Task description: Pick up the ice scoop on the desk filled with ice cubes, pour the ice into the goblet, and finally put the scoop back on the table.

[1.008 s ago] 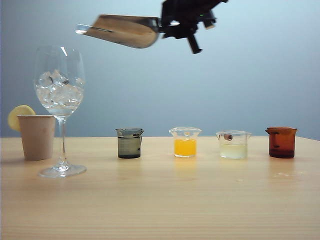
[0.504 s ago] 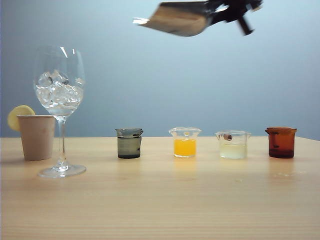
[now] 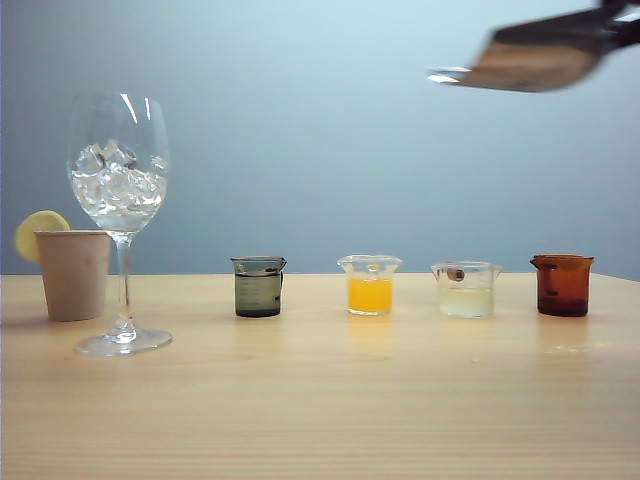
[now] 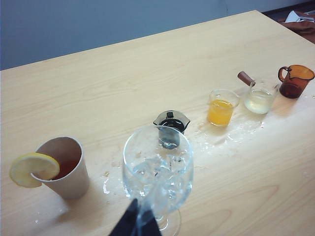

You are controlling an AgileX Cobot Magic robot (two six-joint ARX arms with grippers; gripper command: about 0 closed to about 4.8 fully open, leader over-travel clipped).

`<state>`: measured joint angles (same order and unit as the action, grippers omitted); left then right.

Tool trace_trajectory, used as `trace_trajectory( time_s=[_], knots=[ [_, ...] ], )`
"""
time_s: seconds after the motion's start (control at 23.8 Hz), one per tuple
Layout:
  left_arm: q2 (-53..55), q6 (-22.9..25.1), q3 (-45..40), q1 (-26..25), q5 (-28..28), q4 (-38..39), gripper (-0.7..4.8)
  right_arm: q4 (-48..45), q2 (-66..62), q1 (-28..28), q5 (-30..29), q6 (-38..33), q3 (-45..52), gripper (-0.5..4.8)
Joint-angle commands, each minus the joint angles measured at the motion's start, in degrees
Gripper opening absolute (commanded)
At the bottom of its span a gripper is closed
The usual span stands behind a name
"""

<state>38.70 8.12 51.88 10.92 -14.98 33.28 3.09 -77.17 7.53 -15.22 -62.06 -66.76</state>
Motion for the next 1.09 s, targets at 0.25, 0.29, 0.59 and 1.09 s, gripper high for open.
trace_trajectory(
  time_s=[0.25, 0.29, 0.59, 1.09],
  knots=[
    [-0.1, 0.0, 0.2, -0.1, -0.3, -0.6, -0.05, -9.3, 7.9, 21.8, -13.0, 0.6, 17.3, -0.07],
    [-0.1, 0.0, 0.2, -0.1, -0.3, -0.6, -0.05, -10.0, 7.8, 25.4, -13.4, 1.6, 19.0, -0.07],
    [-0.1, 0.0, 0.2, -0.1, -0.3, -0.7, -0.05, -25.2, -5.0, 32.1, -14.7, 3.0, 19.7, -0.07],
    [-0.1, 0.0, 0.2, -0.1, -0.3, -0.7, -0.05, -51.6, -27.6, 31.5, -12.9, 2.1, 19.6, -0.07]
  ],
)
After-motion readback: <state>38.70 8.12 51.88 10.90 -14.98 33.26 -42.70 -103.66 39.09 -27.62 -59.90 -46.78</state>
